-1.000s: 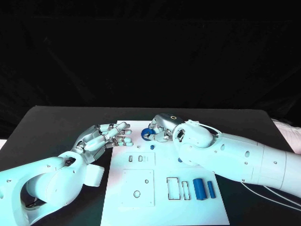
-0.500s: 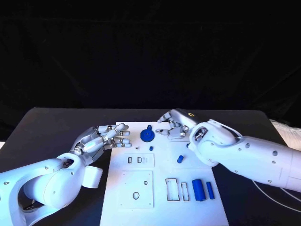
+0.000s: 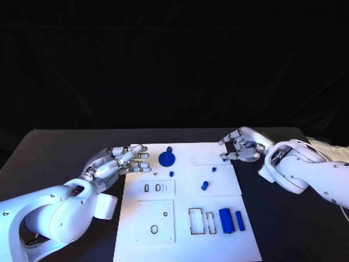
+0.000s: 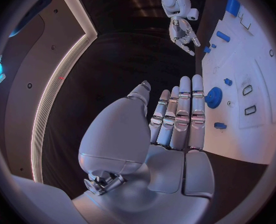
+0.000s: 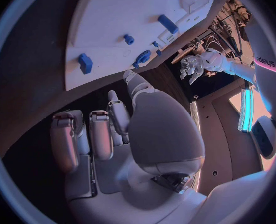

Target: Assemble the parts on the task board

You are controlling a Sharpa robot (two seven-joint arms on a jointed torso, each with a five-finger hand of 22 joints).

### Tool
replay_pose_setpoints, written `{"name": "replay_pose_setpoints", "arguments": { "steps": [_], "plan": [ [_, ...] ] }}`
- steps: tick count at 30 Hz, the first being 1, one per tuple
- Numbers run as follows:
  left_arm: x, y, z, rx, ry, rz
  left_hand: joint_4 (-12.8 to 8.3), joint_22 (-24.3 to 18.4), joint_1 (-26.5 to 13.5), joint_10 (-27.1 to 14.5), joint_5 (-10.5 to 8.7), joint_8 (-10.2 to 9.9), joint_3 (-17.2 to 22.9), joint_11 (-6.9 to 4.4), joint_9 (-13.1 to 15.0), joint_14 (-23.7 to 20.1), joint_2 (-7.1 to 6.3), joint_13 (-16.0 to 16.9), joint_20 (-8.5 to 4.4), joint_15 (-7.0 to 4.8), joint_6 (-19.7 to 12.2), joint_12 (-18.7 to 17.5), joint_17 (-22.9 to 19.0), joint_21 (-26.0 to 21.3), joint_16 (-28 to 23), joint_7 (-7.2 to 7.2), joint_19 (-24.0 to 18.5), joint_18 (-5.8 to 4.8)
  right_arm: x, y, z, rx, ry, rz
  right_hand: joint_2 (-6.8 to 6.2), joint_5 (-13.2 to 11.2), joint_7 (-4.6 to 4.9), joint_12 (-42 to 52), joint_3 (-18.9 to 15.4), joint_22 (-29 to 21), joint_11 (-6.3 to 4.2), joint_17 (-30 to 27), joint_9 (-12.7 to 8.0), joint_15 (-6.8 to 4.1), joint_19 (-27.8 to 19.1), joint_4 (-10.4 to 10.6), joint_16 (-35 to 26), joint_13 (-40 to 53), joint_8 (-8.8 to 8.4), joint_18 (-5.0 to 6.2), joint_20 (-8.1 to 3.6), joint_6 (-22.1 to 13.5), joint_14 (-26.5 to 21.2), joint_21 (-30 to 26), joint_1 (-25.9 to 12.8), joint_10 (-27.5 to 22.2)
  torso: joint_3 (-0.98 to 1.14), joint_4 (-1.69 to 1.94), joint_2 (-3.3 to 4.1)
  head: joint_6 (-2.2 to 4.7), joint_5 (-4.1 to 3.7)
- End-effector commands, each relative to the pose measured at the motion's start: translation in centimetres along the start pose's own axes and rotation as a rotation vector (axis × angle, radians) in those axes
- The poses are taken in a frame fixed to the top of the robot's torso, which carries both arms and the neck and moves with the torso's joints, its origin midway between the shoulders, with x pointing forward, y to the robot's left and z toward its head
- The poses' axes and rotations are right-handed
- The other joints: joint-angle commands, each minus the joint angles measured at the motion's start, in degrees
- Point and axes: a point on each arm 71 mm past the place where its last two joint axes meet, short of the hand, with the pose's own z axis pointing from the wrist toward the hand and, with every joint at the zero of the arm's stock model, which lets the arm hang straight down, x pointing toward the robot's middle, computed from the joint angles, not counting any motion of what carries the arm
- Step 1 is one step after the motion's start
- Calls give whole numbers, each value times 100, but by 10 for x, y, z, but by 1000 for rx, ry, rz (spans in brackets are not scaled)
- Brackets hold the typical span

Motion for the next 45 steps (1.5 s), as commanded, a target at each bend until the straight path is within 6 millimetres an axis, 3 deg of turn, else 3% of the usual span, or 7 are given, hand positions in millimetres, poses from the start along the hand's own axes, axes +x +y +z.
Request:
{"name": "replay_pose_setpoints", "arguments": {
  "steps": [1, 5, 16, 34, 45],
  "plan": [
    [1, -1, 1, 7, 19, -9, -36, 9, 36, 15, -27, -22, 13, 4, -6, 45, 36, -8, 8, 1, 13, -31, 5, 37, -24, 18, 30, 58, 3, -7, -4, -25, 40, -5, -2, -35, 4, -36, -7, 1324, -2, 701, -5, -21, 457, -49, 21, 81, -7, -76, -6, 5, 439, 21, 57, 17, 42, -50, -3, 3, 15],
    [1, 0, 2, 7, 17, -8, -36, 9, 36, 15, -27, -22, 13, 4, -6, 45, 36, -8, 8, 1, 13, -31, 5, 37, -24, 18, 30, 58, 5, -18, -6, -3, 40, -25, -2, -35, 4, -36, -7, 1324, -2, 701, -5, -21, 457, -49, 21, 81, -7, -76, -6, 5, 439, 21, 57, 17, 56, -58, -10, 5, 16],
    [0, 0, 3, 6, 15, -7, -36, 9, 36, 15, -27, -22, 13, 4, -6, 45, 36, -8, 8, 1, 13, -31, 5, 37, -24, 18, 30, 58, 17, -31, -4, 31, 43, -52, 25, -37, 11, -30, 1, 1326, 3, 710, -10, -17, 458, -56, 25, 86, -14, -77, -4, -13, 441, 21, 65, 21, 48, -51, -1, -8, 32],
    [-1, 1, 3, 3, 17, -8, -36, 9, 36, 15, -27, -22, 13, 4, -6, 45, 36, -8, 8, 1, 13, -31, 5, 37, -24, 18, 30, 58, 27, -30, 6, 57, 33, -42, 207, -68, 23, -1, 73, 1343, 11, 743, -6, -9, 471, -45, 41, 106, 4, -81, 5, 28, 448, 29, 57, 42, 46, -48, -7, -36, 61],
    [0, 1, 3, 0, 18, -9, -36, 9, 36, 15, -27, -22, 13, 4, -6, 45, 36, -8, 8, 1, 13, -31, 5, 37, -24, 18, 30, 58, 28, -30, 9, 58, 31, -36, 403, -407, -12, 83, 282, 1370, -16, 784, 21, -28, 492, -160, 60, 164, 60, -88, -3, 231, 456, 41, 184, 81, 47, -51, -8, -48, 55]
  ]
}}
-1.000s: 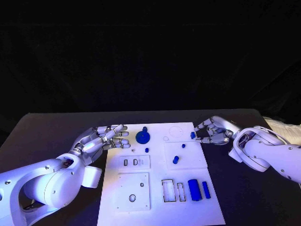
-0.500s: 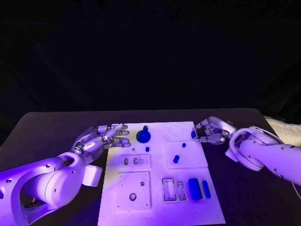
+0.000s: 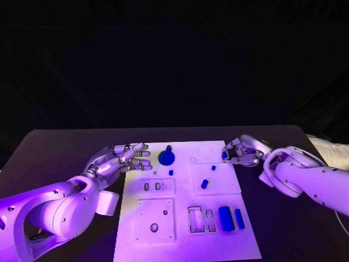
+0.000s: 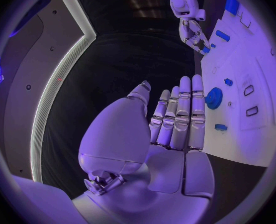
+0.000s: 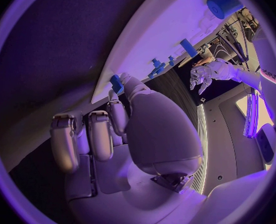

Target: Assemble the parts on the task board

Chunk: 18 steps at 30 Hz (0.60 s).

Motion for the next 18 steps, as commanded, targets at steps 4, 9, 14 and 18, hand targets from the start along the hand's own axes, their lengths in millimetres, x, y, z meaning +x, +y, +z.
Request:
{"name": "replay_pose_setpoints", "arguments": {
  "steps": [4, 9, 14, 18],
  "plan": [
    [3, 0, 0, 2, 23, -11, -37, 9, 36, 15, -27, -22, 13, 4, -6, 45, 36, -8, 8, 1, 13, -31, 8, 37, -24, 18, 30, 58, 2, 0, 0, 2, 7, -3, 121, -51, -23, 43, 90, 1388, -37, 795, 20, -42, 503, -32, 45, 158, 49, -92, -14, 147, 459, 29, 50, 64, 2, -2, 0, 1, -3],
    [3, 0, 0, 1, 24, -11, -37, 9, 36, 15, -27, -22, 13, 4, -6, 45, 36, -8, 8, 1, 13, -31, 8, 37, -24, 18, 30, 58, 2, -1, 1, 6, 7, -4, 154, -68, -57, 65, 148, 1397, -64, 810, 33, -65, 510, -70, 52, 175, 70, -94, -31, 246, 462, 33, 64, 78, 3, 0, -1, -7, -7],
    [3, 0, 0, 1, 23, -11, -37, 9, 36, 15, -27, -22, 13, 4, -6, 45, 36, -8, 8, 1, 13, -31, 8, 37, -24, 18, 30, 58, 2, -2, 1, 11, 8, -4, 158, -76, -65, 69, 161, 1396, -71, 820, 36, -70, 509, -81, 58, 178, 73, -94, -37, 271, 464, 33, 64, 80, 4, -1, 0, -6, -12],
    [2, 0, 0, 0, 23, -11, -37, 9, 36, 15, -27, -22, 13, 4, -6, 45, 36, -8, 8, 1, 13, -31, 8, 37, -24, 18, 30, 58, 3, -2, 2, 17, 11, -4, 146, -98, -68, 67, 162, 1396, -75, 820, 37, -75, 510, -87, 57, 178, 71, -94, -42, 285, 464, 33, 50, 81, 4, -3, 1, -14, -11]
  ]
}}
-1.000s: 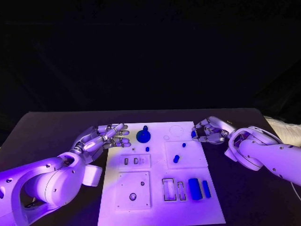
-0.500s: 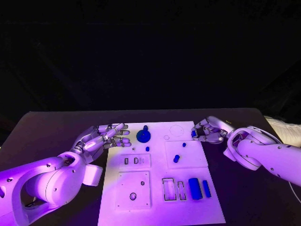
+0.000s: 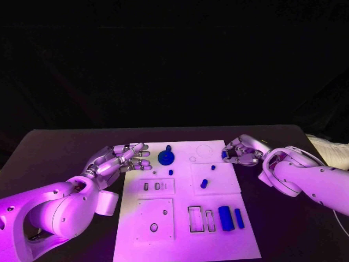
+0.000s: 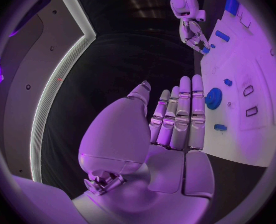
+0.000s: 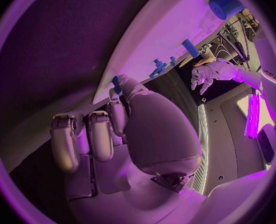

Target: Assemble the parts on the task board

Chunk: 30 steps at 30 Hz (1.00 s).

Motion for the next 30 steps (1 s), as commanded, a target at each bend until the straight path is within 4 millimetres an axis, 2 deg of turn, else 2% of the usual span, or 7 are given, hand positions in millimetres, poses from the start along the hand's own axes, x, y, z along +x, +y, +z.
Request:
{"name": "replay_pose_setpoints", "arguments": {
  "steps": [1, 24, 30],
  "plan": [
    [3, 0, 0, 3, 22, -10, -37, 9, 36, 15, -27, -22, 13, 4, -6, 46, 36, -8, 8, 1, 13, -31, 8, 37, -24, 18, 30, 59, 2, 0, 1, 8, 11, -4, 42, -40, -8, 16, 32, 1397, -74, 822, 9, -32, 510, 10, 36, -35, 27, -94, -42, 41, 462, 28, -25, 81, 1, -1, 1, -8, 2],
    [3, 0, 1, -7, 28, -12, -72, 8, 51, 21, -102, -55, 5, 5, -5, 50, 54, -7, 8, 2, 16, -68, 46, 40, -63, 18, 24, 58, 5, 3, 5, 17, 17, -1, -15, -91, 2, -18, 9, 1389, -70, 808, -10, -32, 503, 22, 25, -50, -36, -92, -53, 11, 459, 24, -139, 72, 3, 0, 0, -24, -4],
    [3, 0, 1, -9, 28, -13, -73, 8, 51, 19, -105, -57, 4, 6, -6, 50, 54, -8, 8, 3, 15, -70, 47, 40, -64, 19, 23, 58, 5, 3, 5, 19, 15, -1, -126, -80, 65, -164, -57, 1381, -21, 772, -68, 3, 497, 36, 2, -132, -121, -90, -35, -209, 450, 20, -254, 12, 3, 5, -2, -26, -12]
  ]
}}
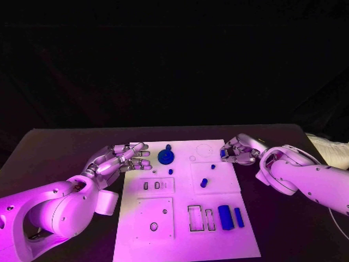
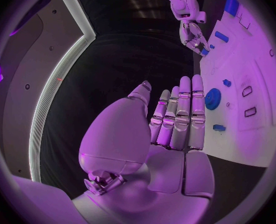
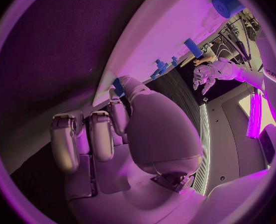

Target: Assemble the parts on the task board

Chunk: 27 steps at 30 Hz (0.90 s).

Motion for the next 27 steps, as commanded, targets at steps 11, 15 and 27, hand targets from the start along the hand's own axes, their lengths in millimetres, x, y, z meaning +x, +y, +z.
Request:
{"name": "replay_pose_setpoints", "arguments": {
  "steps": [11, 15, 27],
  "plan": [
    [3, 0, 0, 1, 25, -11, -33, 8, 20, 17, -43, -37, -6, 6, -6, 51, 23, -8, 8, 3, 13, -24, 12, 40, -42, 19, 23, 57, 1, 1, 1, 7, 7, -6, -57, 1, 49, -140, -68, 1375, 28, 784, -52, 28, 495, 4, 6, -173, -14, -89, -11, -230, 453, 19, -103, -42, 3, -1, 2, 3, 4],
    [3, 0, 0, 1, 25, -11, -33, 8, 20, 17, -43, -37, -6, 6, -6, 51, 23, -8, 8, 3, 13, -24, 12, 40, -42, 19, 23, 57, 1, 1, 1, 5, 4, -6, -9, 7, 39, -115, -52, 1382, 22, 794, -38, 29, 500, 5, 11, -158, 26, -91, -3, -168, 455, 22, -100, -29, 1, 0, 0, 1, 2],
    [2, 0, 0, -1, 23, -10, -33, 8, 20, 17, -43, -37, -6, 6, -6, 51, 23, -8, 8, 3, 13, -24, 12, 40, -42, 19, 23, 57, 0, 4, 2, -20, -25, -2, 364, -155, -228, -30, 207, 1399, -187, 854, 130, -131, 513, -134, 39, -99, 384, -95, -114, 546, 468, 29, 101, 32, 4, -1, 2, -2, -1]
  ]
}}
